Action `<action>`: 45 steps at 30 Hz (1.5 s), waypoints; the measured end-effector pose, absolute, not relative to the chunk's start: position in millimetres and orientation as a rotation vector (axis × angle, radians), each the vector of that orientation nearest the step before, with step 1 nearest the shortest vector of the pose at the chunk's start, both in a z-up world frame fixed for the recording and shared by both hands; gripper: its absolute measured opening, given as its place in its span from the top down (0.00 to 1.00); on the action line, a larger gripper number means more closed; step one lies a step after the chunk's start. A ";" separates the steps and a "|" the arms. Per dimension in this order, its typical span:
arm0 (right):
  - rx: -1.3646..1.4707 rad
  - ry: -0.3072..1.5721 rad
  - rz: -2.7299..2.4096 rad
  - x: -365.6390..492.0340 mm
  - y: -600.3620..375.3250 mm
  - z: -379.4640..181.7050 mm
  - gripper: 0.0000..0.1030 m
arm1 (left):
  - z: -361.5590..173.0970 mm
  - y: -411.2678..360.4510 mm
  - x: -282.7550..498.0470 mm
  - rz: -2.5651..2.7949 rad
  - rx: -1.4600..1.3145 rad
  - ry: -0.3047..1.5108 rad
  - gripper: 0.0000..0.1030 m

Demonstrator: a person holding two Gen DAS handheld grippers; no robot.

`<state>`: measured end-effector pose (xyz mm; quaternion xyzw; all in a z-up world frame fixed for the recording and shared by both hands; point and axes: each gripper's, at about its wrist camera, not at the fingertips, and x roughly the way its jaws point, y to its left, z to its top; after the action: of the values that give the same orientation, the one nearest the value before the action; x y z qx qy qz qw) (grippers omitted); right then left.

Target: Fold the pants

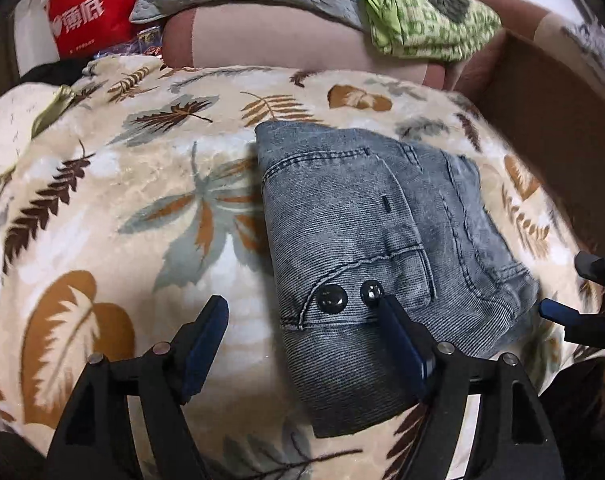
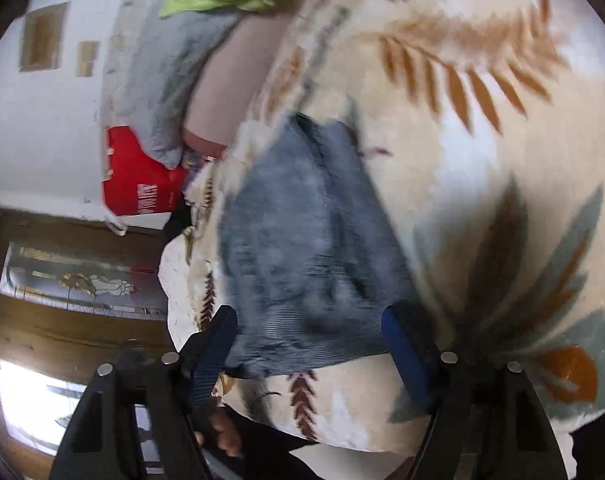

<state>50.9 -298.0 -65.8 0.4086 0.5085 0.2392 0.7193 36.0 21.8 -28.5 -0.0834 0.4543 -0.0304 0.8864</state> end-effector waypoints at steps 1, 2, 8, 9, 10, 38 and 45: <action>0.873 1.126 0.522 50.9 -293.3 -60.1 0.25 | -28.7 23.6 35.0 -0.066 -0.188 0.946 0.23; 0.833 1.144 0.492 53.2 -288.3 -57.9 0.25 | -29.3 25.1 34.2 -0.071 -0.202 0.947 0.23; 0.791 1.238 0.375 68.3 -271.1 -78.1 0.26 | -34.7 30.5 31.8 -0.078 -0.228 0.939 0.18; 0.764 1.235 0.372 69.6 -267.2 -76.6 0.31 | -35.2 30.3 32.3 -0.076 -0.225 0.937 0.18; 0.728 1.237 0.364 70.7 -263.4 -73.9 0.51 | -36.0 30.5 33.2 -0.075 -0.222 0.935 0.18; 0.646 0.964 0.377 44.4 -285.9 -1.6 0.51 | -39.7 -3.0 37.9 -0.029 -0.056 0.938 0.10; 0.848 1.211 0.426 71.9 -270.1 -98.1 0.67 | -33.7 0.4 38.4 -0.046 -0.087 0.950 0.11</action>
<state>71.9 -270.1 -98.1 0.3836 0.5474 0.1927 0.7184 38.4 0.4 -33.7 -0.0419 0.4571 -0.0221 0.8882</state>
